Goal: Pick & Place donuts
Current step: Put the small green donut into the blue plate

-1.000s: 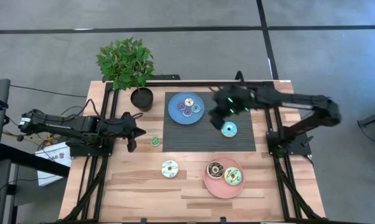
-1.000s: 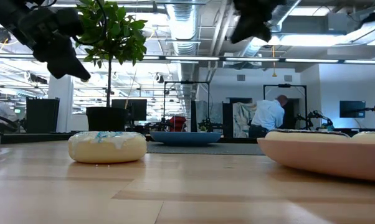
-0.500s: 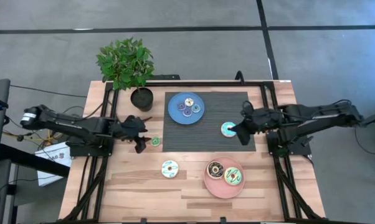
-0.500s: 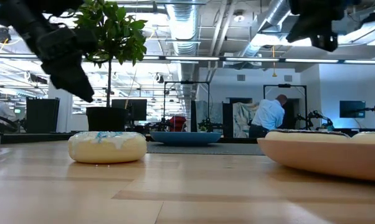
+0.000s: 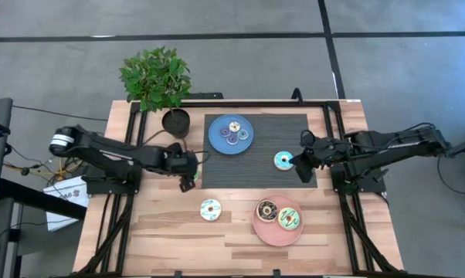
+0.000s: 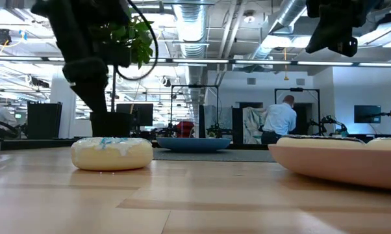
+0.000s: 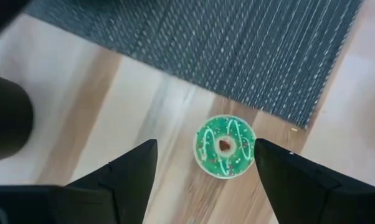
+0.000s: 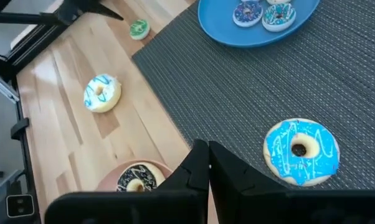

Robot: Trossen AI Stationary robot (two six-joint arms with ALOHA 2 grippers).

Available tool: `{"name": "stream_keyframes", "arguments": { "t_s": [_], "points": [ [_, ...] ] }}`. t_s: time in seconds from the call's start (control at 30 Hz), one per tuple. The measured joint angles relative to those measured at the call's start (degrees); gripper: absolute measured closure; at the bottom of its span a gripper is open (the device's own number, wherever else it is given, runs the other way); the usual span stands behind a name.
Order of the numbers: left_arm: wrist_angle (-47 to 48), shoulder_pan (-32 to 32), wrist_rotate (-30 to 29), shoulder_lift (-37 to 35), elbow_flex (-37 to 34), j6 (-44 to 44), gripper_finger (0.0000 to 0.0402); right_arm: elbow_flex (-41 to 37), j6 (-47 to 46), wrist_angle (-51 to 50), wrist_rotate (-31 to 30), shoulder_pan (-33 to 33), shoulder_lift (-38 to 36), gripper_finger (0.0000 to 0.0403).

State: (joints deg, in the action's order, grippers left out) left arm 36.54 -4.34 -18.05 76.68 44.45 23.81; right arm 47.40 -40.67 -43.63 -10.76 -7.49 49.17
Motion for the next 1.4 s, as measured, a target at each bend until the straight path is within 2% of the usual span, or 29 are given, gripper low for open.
{"name": "stream_keyframes", "arguments": {
  "t_s": [0.3, 0.4, 0.53, 0.83, 1.07, 1.4],
  "points": [
    [0.2, 0.9, 1.3, 8.1, 0.8, 1.6, 0.0141, 0.0, 0.2, -0.3, 0.1, 0.0, 0.8, 0.0402],
    [-0.3, 2.3, 2.9, 8.8, 0.7, 2.2, 0.0141, 0.0, 0.2, -0.5, 0.1, 0.0, 0.7, 0.0402],
    [-1.7, 4.0, 7.8, 8.8, 0.7, 1.3, 0.0141, 0.0, 0.2, -0.5, 0.1, 0.0, 0.7, 0.0402],
    [-1.9, 5.8, 8.6, 8.8, 0.7, 1.8, 0.0136, 0.0, 0.1, -0.5, 0.1, 0.0, 0.7, 0.0402],
    [-3.2, 5.8, 9.3, 8.8, 0.7, 3.6, 0.0108, 0.0, 0.1, -0.5, 0.1, 0.0, 0.7, 0.0401],
    [-4.7, 5.8, 9.0, 8.7, -0.3, 3.7, 0.0041, 0.0, 0.0, -0.5, 0.1, 0.0, 0.7, 0.0401]
  ]
}}
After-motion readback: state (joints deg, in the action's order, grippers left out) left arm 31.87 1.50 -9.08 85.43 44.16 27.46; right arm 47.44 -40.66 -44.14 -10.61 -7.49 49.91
